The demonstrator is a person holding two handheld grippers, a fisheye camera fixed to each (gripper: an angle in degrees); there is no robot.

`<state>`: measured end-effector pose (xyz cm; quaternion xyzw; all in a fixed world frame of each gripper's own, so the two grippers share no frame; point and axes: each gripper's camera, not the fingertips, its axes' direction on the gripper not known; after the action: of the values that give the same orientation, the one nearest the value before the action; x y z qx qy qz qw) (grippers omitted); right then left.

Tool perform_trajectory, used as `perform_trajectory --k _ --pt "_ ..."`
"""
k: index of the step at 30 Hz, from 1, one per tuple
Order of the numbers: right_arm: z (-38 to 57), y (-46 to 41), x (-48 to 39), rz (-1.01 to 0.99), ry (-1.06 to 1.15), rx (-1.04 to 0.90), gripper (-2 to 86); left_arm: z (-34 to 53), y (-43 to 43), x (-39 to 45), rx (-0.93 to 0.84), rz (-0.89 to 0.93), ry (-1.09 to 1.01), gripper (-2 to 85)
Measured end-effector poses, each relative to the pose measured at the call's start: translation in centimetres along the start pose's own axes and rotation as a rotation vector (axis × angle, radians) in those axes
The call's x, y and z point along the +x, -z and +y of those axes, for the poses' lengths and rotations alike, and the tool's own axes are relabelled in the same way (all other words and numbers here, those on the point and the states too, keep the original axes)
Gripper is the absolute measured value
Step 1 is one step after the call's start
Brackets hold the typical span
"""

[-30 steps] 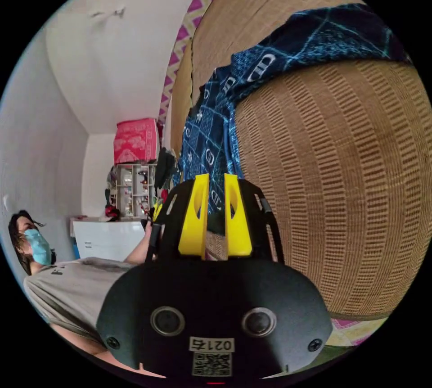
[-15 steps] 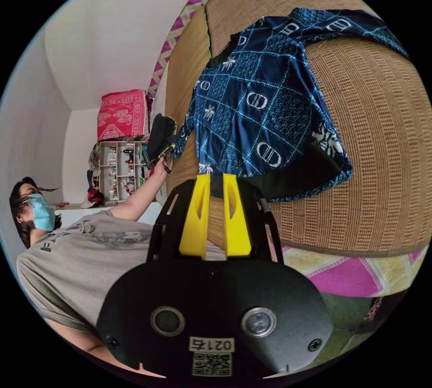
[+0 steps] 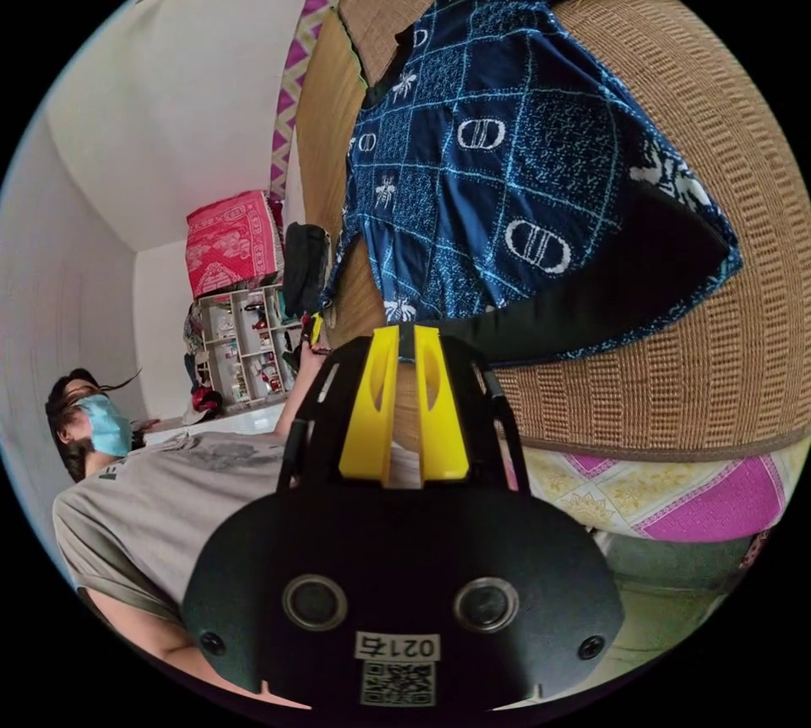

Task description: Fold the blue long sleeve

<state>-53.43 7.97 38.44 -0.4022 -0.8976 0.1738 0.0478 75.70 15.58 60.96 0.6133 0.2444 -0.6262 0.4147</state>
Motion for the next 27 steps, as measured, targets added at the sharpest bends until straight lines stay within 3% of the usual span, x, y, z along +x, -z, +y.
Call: perform_trajectory --k 4,7,11,14,17,20,22,23,27 --pt "-1.0 -1.1 -1.4 -0.016 0.022 -0.048 2.3 3.1 -0.5 -10.6 -0.084 0.224 0.278 -0.6" --pt "-1.5 -1.1 -3.0 -0.027 0.051 -0.06 2.1 4.9 0.2 -14.4 -0.058 0.411 0.34 0.1" --pt "-1.6 -0.3 -5.0 -0.027 0.09 -0.057 1.5 6.0 3.5 -15.0 0.064 0.425 0.327 3.5" --pt "-1.3 0.3 -5.4 -0.033 0.082 -0.049 1.2 4.8 6.0 -13.9 0.154 0.318 0.227 7.6" --pt "-0.7 0.8 -5.3 -0.062 0.049 -0.027 0.9 3.0 5.2 -13.0 0.068 0.187 0.195 14.5" --pt "-0.1 1.1 -5.3 -0.097 0.018 0.003 0.7 1.3 4.0 -10.8 0.008 0.052 0.098 16.0" --pt "0.2 1.2 -5.5 -0.108 0.005 0.014 0.6 0.5 3.4 -10.2 -0.028 -0.061 0.097 12.9" --pt "0.4 1.2 -5.7 -0.109 0.0 0.015 0.6 0.3 3.3 -10.4 -0.046 -0.141 0.138 6.7" --pt "0.6 1.5 -7.2 -0.093 0.015 0.017 0.3 1.0 4.1 -12.0 -0.014 -0.043 0.279 0.2"
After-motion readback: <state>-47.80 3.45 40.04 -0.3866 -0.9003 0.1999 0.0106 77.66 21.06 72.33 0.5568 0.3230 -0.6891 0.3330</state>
